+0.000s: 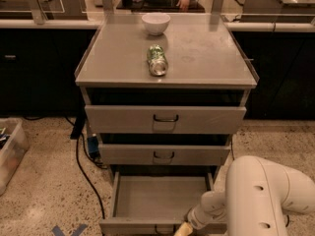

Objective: Open bottom drawer

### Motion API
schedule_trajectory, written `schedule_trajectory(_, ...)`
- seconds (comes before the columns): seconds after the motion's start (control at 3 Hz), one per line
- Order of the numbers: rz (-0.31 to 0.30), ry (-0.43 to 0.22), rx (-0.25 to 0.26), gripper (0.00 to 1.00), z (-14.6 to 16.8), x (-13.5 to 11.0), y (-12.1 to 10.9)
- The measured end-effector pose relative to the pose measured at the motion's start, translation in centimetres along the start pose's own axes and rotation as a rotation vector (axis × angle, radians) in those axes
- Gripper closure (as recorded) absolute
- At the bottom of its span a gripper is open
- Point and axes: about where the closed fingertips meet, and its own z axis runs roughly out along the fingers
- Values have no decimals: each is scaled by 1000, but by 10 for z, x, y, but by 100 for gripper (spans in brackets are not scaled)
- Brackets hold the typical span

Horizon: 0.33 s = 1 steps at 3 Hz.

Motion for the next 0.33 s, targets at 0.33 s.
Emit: schedule_trajectory(0.33, 0, 0, 0, 0, 0, 0, 0)
